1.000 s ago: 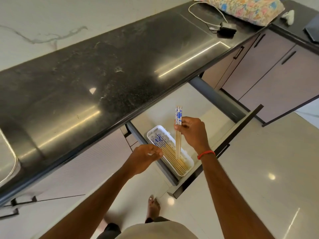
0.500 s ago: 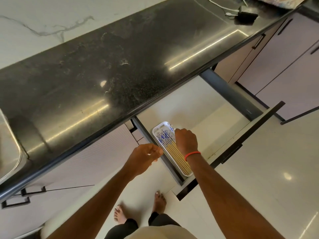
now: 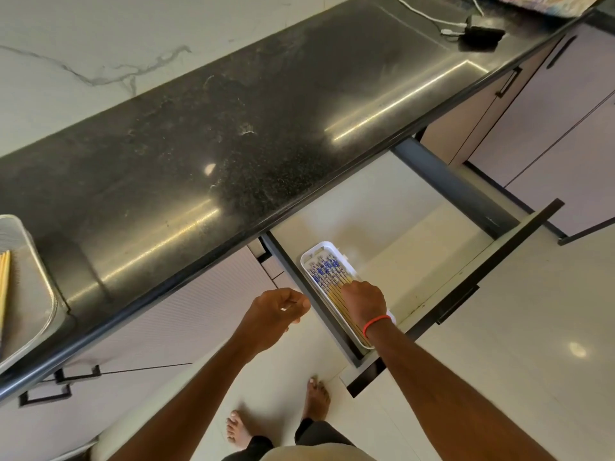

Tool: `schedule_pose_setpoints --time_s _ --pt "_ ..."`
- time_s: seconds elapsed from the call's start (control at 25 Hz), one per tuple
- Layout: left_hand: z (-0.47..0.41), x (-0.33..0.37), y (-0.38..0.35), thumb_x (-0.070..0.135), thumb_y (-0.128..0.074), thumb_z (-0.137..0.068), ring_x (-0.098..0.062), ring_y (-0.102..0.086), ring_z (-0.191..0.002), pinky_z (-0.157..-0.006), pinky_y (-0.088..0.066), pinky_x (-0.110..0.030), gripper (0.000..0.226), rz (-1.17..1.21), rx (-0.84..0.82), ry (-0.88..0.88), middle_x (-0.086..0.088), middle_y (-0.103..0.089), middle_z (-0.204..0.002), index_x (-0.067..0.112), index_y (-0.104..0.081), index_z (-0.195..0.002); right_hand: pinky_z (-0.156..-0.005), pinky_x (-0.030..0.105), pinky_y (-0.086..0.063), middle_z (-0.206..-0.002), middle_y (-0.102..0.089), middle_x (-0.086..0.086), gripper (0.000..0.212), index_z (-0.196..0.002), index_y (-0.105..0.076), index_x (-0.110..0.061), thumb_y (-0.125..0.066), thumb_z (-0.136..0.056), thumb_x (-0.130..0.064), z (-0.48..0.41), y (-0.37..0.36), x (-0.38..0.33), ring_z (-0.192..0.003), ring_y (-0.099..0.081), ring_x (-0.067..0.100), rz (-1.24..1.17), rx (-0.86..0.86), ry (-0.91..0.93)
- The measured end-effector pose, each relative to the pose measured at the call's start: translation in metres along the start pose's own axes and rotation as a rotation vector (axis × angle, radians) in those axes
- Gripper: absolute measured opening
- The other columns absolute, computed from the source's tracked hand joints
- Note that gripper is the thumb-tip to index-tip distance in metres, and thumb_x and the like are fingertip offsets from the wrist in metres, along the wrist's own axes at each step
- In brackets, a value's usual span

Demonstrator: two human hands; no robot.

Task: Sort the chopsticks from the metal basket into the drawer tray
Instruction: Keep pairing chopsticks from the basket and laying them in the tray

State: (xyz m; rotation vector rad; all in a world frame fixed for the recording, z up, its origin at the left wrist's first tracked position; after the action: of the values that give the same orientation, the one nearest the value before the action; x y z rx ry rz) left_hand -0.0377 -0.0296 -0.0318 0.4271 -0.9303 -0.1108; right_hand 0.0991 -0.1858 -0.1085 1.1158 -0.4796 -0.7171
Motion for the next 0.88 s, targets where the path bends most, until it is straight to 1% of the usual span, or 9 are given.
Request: schedule_pose_setpoints --time_s 0.24,0.36,0.48,0.56,0.64,0.68,0.76,0.88 --pt "0.009 0.003 0.014 0.043 -0.059 -0.095 -0.014 -0.072 -0.096 -0.075 -0.058 -0.02 0.028 -0.049 0.037 -0.025 0.001 -0.073 -0.107 0.021 -0.068 -0.11 -0.082 0.038 -0.058 -0.106 -0.071 0.011 0.017 -0.11 -0.065 -0.011 -0.055 -0.095 -0.012 0.011 -0.001 0.001 -0.097 -0.07 0.029 -0.031 -0.031 -0.034" --pt "0.014 0.005 0.024 0.04 -0.06 -0.095 -0.015 -0.071 -0.096 -0.079 -0.059 -0.024 0.028 -0.052 0.062 -0.02 -0.001 -0.074 -0.107 0.018 -0.068 -0.11 -0.081 0.036 -0.059 -0.104 -0.072 0.009 0.018 -0.108 -0.067 -0.012 -0.053 -0.095 -0.011 0.02 0.001 -0.001 -0.096 -0.07 0.027 0.012 -0.033 -0.058" --pt "0.025 0.008 0.036 0.037 -0.06 -0.096 -0.014 -0.07 -0.094 -0.081 -0.058 -0.027 0.027 -0.04 0.084 -0.02 -0.003 -0.073 -0.106 0.015 -0.068 -0.109 -0.078 0.036 -0.058 -0.099 -0.073 0.008 0.018 -0.099 -0.07 -0.014 -0.053 -0.092 -0.012 0.025 0.014 -0.01 -0.093 -0.071 0.029 -0.009 0.019 -0.083" --pt "0.029 0.01 0.047 0.036 -0.061 -0.096 -0.012 -0.07 -0.093 -0.079 -0.058 -0.025 0.026 -0.002 0.112 -0.016 -0.003 -0.073 -0.106 0.015 -0.069 -0.11 -0.076 0.033 -0.055 -0.098 -0.073 0.003 0.017 -0.098 -0.068 -0.018 -0.054 -0.091 -0.026 0.027 0.034 -0.02 -0.093 -0.07 0.026 -0.053 0.045 -0.137" --pt "0.035 0.011 0.063 0.034 -0.061 -0.096 -0.012 -0.071 -0.093 -0.08 -0.058 -0.025 0.025 0.078 0.176 -0.005 -0.003 -0.073 -0.107 0.016 -0.069 -0.11 -0.073 0.03 -0.053 -0.094 -0.072 0.0 0.027 -0.095 -0.066 -0.02 -0.056 -0.088 -0.045 0.028 0.061 -0.038 -0.091 -0.069 0.024 -0.158 0.112 -0.173" --pt "0.036 0.013 0.072 0.033 -0.061 -0.096 -0.013 -0.071 -0.094 -0.081 -0.059 -0.026 0.024 0.107 0.209 -0.014 -0.003 -0.073 -0.108 0.016 -0.069 -0.11 -0.071 0.03 -0.053 -0.092 -0.071 0.0 0.031 -0.093 -0.066 -0.02 -0.057 -0.087 -0.049 0.027 0.076 -0.047 -0.089 -0.068 0.024 -0.213 0.165 -0.167" --pt "0.038 0.019 0.093 0.031 -0.061 -0.096 -0.017 -0.072 -0.096 -0.084 -0.06 -0.033 0.022 0.147 0.256 -0.05 -0.007 -0.073 -0.108 0.014 -0.068 -0.109 -0.068 0.028 -0.054 -0.086 -0.072 0.0 0.031 -0.088 -0.069 -0.022 -0.059 -0.087 -0.051 0.026 0.104 -0.066 -0.082 -0.068 0.023 -0.323 0.262 -0.111" --pt "0.048 0.024 0.132 0.03 -0.061 -0.096 -0.022 -0.072 -0.097 -0.088 -0.06 -0.041 0.023 0.229 0.353 -0.094 -0.01 -0.073 -0.107 0.013 -0.068 -0.11 -0.066 0.025 -0.053 -0.082 -0.073 0.0 0.03 -0.087 -0.068 -0.02 -0.058 -0.09 -0.049 0.016 0.149 -0.098 -0.073 -0.067 0.018 -0.388 0.362 0.061"
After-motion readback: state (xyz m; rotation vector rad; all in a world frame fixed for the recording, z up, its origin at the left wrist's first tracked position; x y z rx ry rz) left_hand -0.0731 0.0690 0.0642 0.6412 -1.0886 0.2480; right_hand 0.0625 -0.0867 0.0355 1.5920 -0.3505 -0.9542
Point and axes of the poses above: each hand's wrist, its own z-axis away from the middle knuckle, its own y-axis out of the back of the hand, x = y × z, the point moved 2 cm from there along -z, towards the middle knuckle
